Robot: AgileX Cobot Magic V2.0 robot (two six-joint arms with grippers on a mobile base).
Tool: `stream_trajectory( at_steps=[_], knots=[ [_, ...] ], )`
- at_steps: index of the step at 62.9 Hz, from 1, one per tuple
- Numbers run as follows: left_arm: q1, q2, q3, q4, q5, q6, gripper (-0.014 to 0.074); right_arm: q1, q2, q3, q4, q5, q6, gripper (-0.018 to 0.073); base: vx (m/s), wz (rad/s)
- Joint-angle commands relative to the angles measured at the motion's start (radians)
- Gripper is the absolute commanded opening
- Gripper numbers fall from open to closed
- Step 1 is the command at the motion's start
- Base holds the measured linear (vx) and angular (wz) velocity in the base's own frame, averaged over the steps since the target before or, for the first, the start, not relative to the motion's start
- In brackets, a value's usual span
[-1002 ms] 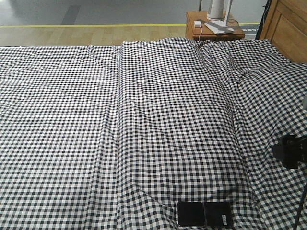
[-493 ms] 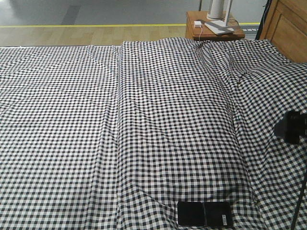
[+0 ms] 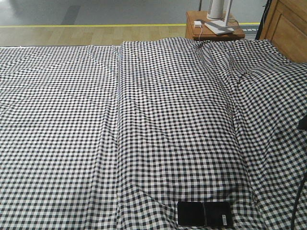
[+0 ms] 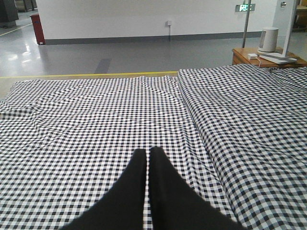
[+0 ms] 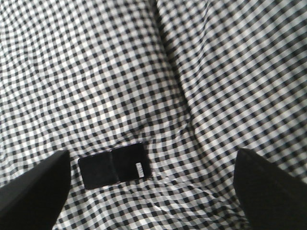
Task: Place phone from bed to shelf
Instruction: 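Close the right gripper on the black phone's edge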
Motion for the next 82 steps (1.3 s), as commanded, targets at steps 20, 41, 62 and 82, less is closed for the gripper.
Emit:
stream_trajectory(
  at_steps=[20,41,62,82],
  knots=[
    [0.0,-0.008,0.007,-0.009,-0.07,0.0,0.0001,-0.042,0.378,-0.172,0.156,0.039,-0.24,0.0626,0.0,0.0],
    [0.0,-0.008,0.007,-0.009,-0.07,0.0,0.0001,-0.042,0.692,-0.274,0.313,0.106,-0.405,0.0612,0.0,0.0],
    [0.0,-0.008,0.007,-0.009,-0.07,0.0,0.0001,-0.042,0.931,-0.279,0.512,0.2,-0.659,0.0597,0.0,0.0],
    [0.0,-0.008,0.007,-0.009,-0.07,0.0,0.0001,-0.042,1.083,-0.279,0.609,0.321,-0.817,0.0595,0.0,0.0]
  ],
)
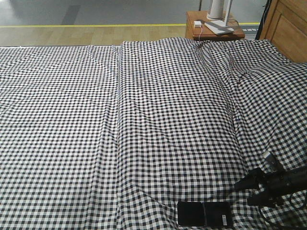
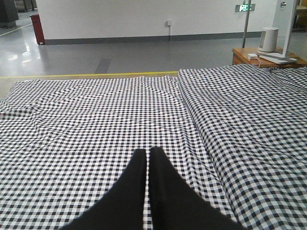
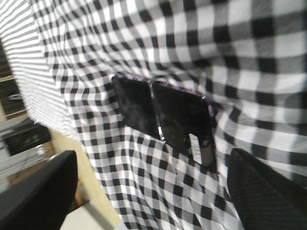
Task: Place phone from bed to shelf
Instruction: 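Close the right gripper on the black phone's edge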
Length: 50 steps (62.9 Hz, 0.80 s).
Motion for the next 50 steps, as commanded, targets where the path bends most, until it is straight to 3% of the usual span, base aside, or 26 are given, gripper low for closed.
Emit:
stream_trajectory(
  at_steps=[1,50],
  knots=[
    [0.0,-0.008,0.007,-0.009,-0.07,0.0,0.0001,-0.006,-0.024,-0.015,0.055,0.095,-0.047,0.0595,0.0,0.0],
    [0.0,-0.008,0.007,-0.009,-0.07,0.0,0.0001,-0.006,0.163,-0.017,0.189,0.127,-0.176,0.0595,0.0,0.0]
  ],
)
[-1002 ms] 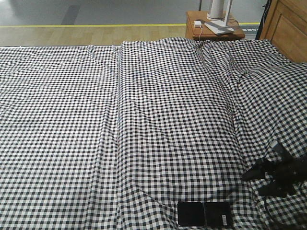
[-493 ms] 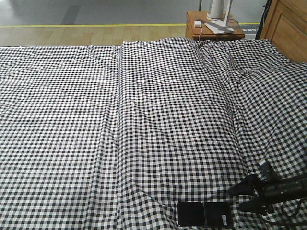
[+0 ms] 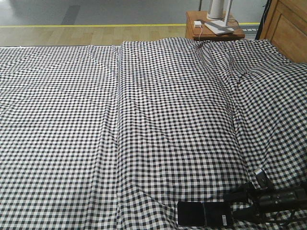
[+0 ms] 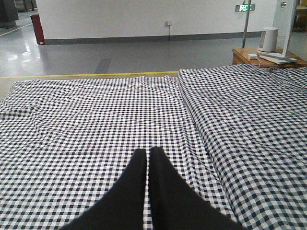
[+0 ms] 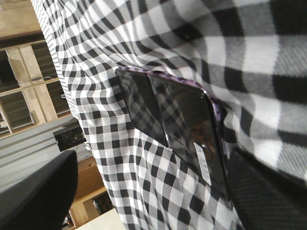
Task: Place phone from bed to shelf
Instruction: 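Close the right gripper on the black phone's edge, then lift the phone off the bed with the right gripper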
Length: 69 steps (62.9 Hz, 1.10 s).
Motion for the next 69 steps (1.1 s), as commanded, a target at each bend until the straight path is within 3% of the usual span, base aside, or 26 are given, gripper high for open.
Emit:
stream_trajectory(
  at_steps=[1,35,69],
  knots=[
    [0.0,-0.008,0.007,-0.009,-0.07,0.0,0.0001,-0.006,-0.037,-0.007,0.032,0.075,-0.025,0.0595,0.0,0.0],
    [0.0,-0.008,0.007,-0.009,-0.07,0.0,0.0001,0.001,0.028,-0.107,0.035,0.113,0.006,0.0595,0.0,0.0],
    [0.0,-0.008,0.007,-0.009,-0.07,0.0,0.0001,0.166,0.028,-0.107,0.037,0.134,-0.007,0.0594,0.0,0.0]
  ],
)
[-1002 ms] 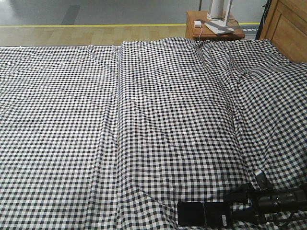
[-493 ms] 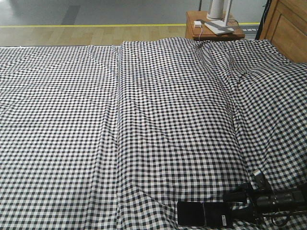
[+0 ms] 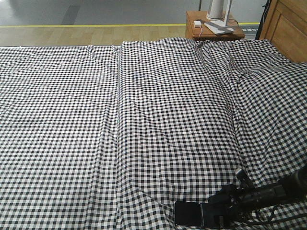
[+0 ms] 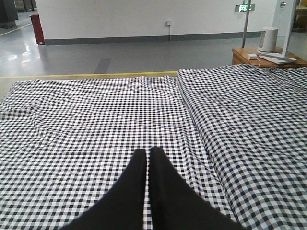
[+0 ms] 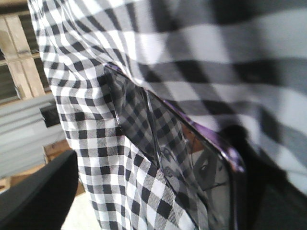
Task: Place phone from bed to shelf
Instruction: 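Lift the phone off the bed with the right gripper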
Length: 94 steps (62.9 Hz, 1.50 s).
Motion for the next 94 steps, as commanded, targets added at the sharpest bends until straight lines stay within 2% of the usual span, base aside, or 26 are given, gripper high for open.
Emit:
stream_trajectory(
  at_steps=[1,11,20,37,55,68,73,84,94],
  knots=[
    [0.0,-0.008,0.007,-0.009,-0.07,0.0,0.0001,0.019,-0.048,-0.005,0.025,0.132,-0.022,0.0593,0.0,0.0],
    [0.0,-0.008,0.007,-0.009,-0.07,0.0,0.0001,0.016,-0.048,-0.005,0.026,0.132,-0.022,0.0545,0.0,0.0],
    [0.0,-0.008,0.007,-0.009,-0.07,0.0,0.0001,0.015,-0.048,-0.005,0.026,0.136,-0.022,0.0418,0.0,0.0],
    [0.0,-0.008,0.007,-0.009,-0.07,0.0,0.0001,0.015,-0.05,-0.005,0.024,0.148,-0.021,-0.0017,0.0,0.0],
    [0.0,-0.008,0.007,-0.009,-0.07,0.0,0.0001,0.014,-0.083,-0.002,0.005,0.148,-0.008,-0.0008,0.0,0.0],
    [0.0,-0.008,0.007,-0.009,-0.07,0.0,0.0001,0.016,-0.193,-0.001,-0.103,0.149,0.037,-0.0003,0.0,0.0],
    [0.0,-0.008,0.007,-0.009,-0.07,0.0,0.0001,0.016,-0.259,0.017,-0.086,0.149,0.037,-0.0003,0.0,0.0],
    [0.0,-0.008,0.007,-0.009,-0.07,0.0,0.0001,0.016,-0.409,0.128,-0.016,0.149,-0.085,-0.0003,0.0,0.0],
    [0.0,-0.008,0.007,-0.009,-0.07,0.0,0.0001,0.016,-0.547,0.188,-0.018,0.149,-0.084,-0.0003,0.0,0.0]
  ],
)
